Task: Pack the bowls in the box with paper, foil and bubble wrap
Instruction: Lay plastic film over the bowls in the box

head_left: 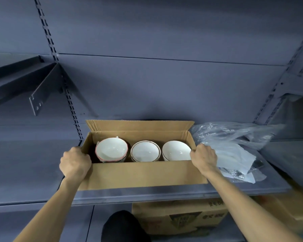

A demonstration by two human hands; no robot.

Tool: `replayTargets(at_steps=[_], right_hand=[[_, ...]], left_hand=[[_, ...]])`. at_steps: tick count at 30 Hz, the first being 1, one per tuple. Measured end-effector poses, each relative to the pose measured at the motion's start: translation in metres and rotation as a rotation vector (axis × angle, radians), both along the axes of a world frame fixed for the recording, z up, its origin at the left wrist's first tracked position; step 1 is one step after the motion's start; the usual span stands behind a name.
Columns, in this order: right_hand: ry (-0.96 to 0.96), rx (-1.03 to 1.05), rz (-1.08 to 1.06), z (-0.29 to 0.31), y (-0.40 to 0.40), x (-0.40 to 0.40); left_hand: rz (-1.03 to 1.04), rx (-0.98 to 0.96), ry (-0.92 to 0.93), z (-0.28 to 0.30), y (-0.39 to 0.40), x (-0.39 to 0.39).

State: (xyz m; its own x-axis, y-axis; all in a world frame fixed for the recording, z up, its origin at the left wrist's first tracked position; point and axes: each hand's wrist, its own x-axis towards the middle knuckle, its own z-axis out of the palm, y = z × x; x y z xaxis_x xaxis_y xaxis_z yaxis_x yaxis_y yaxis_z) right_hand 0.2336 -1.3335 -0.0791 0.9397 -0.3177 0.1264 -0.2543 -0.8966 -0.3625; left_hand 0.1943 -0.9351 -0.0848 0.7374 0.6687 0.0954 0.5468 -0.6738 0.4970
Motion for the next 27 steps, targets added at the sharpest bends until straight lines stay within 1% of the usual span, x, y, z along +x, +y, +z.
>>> replayTargets(at_steps=[7,12,14,16,18,20,24,27], right_hand=[[-0.032,-0.038,0.002,-0.003,-0.002,0.003],[0.019,-0.065,0.011,0.000,0.000,0.004],[0.046,-0.084,0.008,0.004,0.002,0.005],[0.060,-0.105,0.002,0.003,0.005,0.006],[0.035,-0.086,-0.015,0.001,0.006,0.004],[-0.010,-0.056,-0.028,-0.003,0.008,-0.002],[-0.032,0.000,-0.010,-0.004,0.001,-0.008],[-0.015,0.079,0.012,0.006,-0.015,-0.007]], left_hand=[[0.022,-0.007,0.007,0.001,-0.001,-0.001],[0.019,0.016,0.078,0.011,-0.007,0.001],[-0.023,0.094,0.108,0.017,-0.010,0.001],[-0.079,0.223,0.055,0.021,-0.018,0.001],[-0.198,0.269,-0.097,0.028,-0.036,0.005],[-0.376,0.226,-0.197,0.039,-0.061,0.013],[-0.760,0.084,-0.285,0.052,-0.126,0.027],[-0.951,0.065,-0.309,0.058,-0.175,0.035]])
